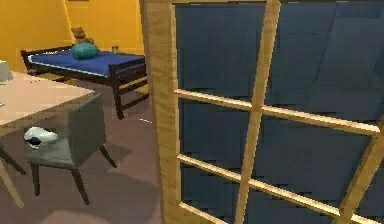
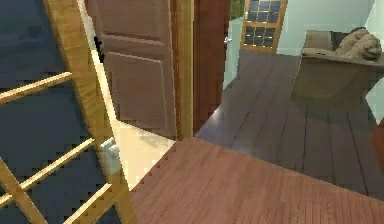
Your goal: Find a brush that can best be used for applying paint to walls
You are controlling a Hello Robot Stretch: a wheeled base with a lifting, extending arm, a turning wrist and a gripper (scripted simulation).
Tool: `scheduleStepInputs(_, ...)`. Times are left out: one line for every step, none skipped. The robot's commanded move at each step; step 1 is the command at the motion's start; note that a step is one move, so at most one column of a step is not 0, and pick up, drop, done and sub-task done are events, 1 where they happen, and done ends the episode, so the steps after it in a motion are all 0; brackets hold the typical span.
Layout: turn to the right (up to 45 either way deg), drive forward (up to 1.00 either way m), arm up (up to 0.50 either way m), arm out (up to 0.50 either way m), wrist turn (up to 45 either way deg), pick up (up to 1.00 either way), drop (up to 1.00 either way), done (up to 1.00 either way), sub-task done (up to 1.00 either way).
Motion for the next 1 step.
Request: scheduleStepInputs(-45.0,0.00,0.00,0.00,0.0,0.00,0.00,0.00,0.00)
